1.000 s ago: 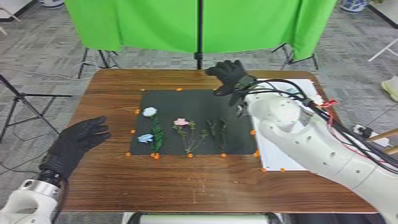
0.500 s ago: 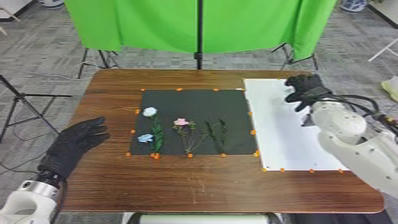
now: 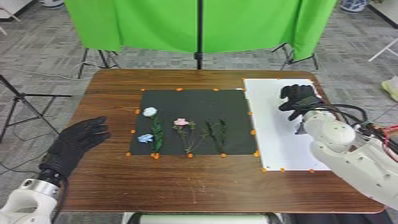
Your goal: Arrange flowers
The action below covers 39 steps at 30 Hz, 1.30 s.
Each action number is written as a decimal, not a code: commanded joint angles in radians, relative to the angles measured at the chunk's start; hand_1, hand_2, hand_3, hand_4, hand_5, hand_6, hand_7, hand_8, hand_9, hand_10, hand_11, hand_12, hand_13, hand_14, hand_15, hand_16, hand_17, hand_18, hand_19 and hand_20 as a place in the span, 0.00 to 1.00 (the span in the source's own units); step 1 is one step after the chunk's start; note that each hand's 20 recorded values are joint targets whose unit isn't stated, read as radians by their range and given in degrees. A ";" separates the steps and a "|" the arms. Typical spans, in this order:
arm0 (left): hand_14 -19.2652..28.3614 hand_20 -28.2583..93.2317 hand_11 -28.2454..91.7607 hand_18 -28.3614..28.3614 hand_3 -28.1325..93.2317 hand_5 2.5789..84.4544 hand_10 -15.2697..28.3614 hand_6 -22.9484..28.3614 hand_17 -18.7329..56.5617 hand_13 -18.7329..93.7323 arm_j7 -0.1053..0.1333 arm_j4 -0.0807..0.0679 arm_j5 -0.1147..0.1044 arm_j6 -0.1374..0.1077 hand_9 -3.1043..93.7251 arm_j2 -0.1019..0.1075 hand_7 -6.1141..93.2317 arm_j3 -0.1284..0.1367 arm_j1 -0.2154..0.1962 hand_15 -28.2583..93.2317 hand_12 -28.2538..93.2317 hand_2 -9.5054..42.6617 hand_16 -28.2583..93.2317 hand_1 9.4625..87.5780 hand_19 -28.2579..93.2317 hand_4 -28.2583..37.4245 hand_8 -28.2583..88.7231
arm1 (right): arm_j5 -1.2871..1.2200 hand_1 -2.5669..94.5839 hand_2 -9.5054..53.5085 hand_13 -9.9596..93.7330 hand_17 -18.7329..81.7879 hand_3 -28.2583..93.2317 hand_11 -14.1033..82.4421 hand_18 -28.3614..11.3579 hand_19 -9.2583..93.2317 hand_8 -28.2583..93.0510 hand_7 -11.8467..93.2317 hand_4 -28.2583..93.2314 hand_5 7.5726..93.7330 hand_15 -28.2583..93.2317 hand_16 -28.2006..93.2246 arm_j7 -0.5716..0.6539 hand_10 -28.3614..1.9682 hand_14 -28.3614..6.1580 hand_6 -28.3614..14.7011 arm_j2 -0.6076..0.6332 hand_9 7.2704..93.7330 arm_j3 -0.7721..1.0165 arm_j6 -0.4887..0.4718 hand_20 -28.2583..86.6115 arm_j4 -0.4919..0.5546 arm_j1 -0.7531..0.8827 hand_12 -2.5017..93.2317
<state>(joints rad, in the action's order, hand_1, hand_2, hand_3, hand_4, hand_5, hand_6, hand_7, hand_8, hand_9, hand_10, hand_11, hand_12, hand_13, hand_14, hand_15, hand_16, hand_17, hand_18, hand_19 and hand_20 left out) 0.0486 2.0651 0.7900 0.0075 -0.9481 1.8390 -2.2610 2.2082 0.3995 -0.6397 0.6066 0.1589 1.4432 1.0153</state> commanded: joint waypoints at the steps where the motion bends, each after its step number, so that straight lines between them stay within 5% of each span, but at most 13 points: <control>1: 0.78 0.21 0.49 0.92 0.83 0.46 0.70 0.57 0.14 0.41 -0.010 -0.005 0.003 0.008 0.41 -0.007 0.31 -0.003 -0.011 0.63 0.35 0.29 0.18 0.23 0.72 0.00 0.14 | 0.010 0.44 0.00 0.72 0.49 0.89 0.61 0.36 0.85 0.02 0.52 0.00 0.50 0.64 0.43 0.035 0.66 0.78 0.65 -0.039 0.58 -0.077 0.096 0.54 -0.069 -0.065 0.29; 4: 0.78 0.21 0.49 0.92 0.83 0.46 0.70 0.57 0.14 0.41 -0.012 -0.003 0.004 0.009 0.41 -0.011 0.31 -0.002 -0.012 0.63 0.35 0.29 0.18 0.23 0.72 0.00 0.14 | 0.016 0.51 0.00 0.82 0.53 0.85 0.46 0.33 0.86 0.11 0.63 0.00 0.59 0.60 0.50 -0.035 0.76 0.84 0.66 -0.042 0.77 -0.121 0.294 0.57 -0.103 -0.072 0.44; 8: 0.78 0.21 0.49 0.92 0.83 0.46 0.70 0.57 0.14 0.42 -0.008 0.002 0.005 0.005 0.41 -0.015 0.31 0.006 -0.025 0.63 0.35 0.29 0.18 0.23 0.72 0.00 0.14 | 0.019 0.54 0.00 0.93 0.58 0.90 0.43 0.27 0.91 0.14 0.58 0.00 0.75 0.62 0.45 -0.105 0.78 0.78 0.66 -0.033 0.93 -0.094 0.350 0.60 -0.035 -0.052 0.46; 14: 0.78 0.21 0.49 0.92 0.83 0.46 0.70 0.57 0.14 0.41 -0.010 0.003 0.006 0.003 0.41 -0.025 0.31 0.017 -0.031 0.63 0.35 0.29 0.18 0.23 0.72 0.00 0.14 | 0.016 0.53 0.00 0.93 0.59 0.92 0.42 0.27 0.91 0.13 0.58 0.00 0.76 0.62 0.46 -0.261 0.77 0.77 0.65 -0.073 0.94 -0.076 0.323 0.60 0.122 -0.054 0.46; 21: 0.78 0.21 0.49 0.92 0.83 0.46 0.70 0.57 0.14 0.41 -0.015 -0.004 0.005 0.009 0.41 -0.023 0.31 -0.008 -0.010 0.64 0.35 0.29 0.18 0.23 0.72 0.00 0.14 | 0.091 0.52 0.00 0.92 0.58 0.92 0.43 0.28 0.91 0.13 0.60 0.00 0.75 0.63 0.46 -0.421 0.76 0.77 0.67 -0.190 0.94 -0.108 0.226 0.61 0.193 -0.075 0.47; 39: 0.78 0.21 0.49 0.92 0.83 0.46 0.70 0.57 0.14 0.41 -0.012 -0.007 0.001 0.004 0.41 -0.019 0.31 -0.010 -0.010 0.64 0.35 0.29 0.18 0.23 0.72 0.00 0.14 | 0.157 0.51 0.00 0.90 0.56 0.92 0.45 0.29 0.90 0.11 0.62 0.00 0.73 0.66 0.46 -0.362 0.77 0.76 0.67 -0.235 0.91 -0.229 0.164 0.61 0.143 -0.104 0.48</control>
<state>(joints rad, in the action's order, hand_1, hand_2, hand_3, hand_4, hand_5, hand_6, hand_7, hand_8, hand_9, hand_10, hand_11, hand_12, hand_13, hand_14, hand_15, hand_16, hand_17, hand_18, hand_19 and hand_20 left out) 0.0440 2.0655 0.7908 0.0076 -0.9622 1.8318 -2.2606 2.3186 0.0019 -0.8684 0.4127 0.3227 1.6190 0.9276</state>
